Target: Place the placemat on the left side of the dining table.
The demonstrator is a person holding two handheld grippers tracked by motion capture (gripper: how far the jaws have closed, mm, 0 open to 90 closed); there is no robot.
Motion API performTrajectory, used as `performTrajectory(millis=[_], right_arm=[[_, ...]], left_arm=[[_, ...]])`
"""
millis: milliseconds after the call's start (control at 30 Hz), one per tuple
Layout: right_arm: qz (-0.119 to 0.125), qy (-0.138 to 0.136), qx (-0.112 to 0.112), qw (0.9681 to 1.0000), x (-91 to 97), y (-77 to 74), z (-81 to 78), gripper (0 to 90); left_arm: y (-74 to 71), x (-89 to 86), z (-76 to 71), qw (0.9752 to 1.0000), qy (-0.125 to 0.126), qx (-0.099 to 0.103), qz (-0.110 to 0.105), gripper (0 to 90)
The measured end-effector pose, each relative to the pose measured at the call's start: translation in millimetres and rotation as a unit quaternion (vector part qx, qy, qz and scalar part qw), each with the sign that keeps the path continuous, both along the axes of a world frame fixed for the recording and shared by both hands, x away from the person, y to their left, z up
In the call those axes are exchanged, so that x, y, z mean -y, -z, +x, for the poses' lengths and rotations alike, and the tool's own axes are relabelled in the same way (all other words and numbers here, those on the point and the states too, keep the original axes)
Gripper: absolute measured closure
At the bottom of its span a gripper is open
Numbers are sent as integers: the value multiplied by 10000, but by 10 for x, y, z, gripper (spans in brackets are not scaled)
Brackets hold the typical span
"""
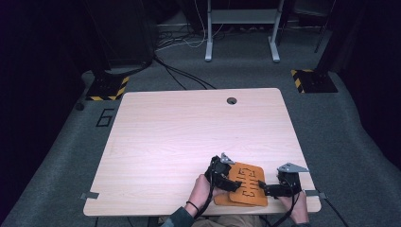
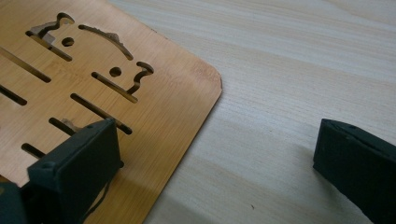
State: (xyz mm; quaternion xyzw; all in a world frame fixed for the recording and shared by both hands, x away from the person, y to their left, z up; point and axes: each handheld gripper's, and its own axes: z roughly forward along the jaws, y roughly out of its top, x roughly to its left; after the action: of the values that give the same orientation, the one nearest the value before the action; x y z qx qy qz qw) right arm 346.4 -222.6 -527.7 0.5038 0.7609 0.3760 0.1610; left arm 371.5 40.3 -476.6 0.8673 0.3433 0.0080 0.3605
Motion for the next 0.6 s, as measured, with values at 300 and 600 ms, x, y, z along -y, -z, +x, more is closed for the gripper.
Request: performTrajectory(millis=[300, 600], right_arm=[[98, 59, -1, 9999, 30, 1, -1, 0], [185, 120, -8, 9998, 53, 1, -1, 0]], left_arm=[[-92, -19, 22, 9997, -35, -21, -235, 449], [-158, -21, 56, 9989, -76, -107, -457, 514]])
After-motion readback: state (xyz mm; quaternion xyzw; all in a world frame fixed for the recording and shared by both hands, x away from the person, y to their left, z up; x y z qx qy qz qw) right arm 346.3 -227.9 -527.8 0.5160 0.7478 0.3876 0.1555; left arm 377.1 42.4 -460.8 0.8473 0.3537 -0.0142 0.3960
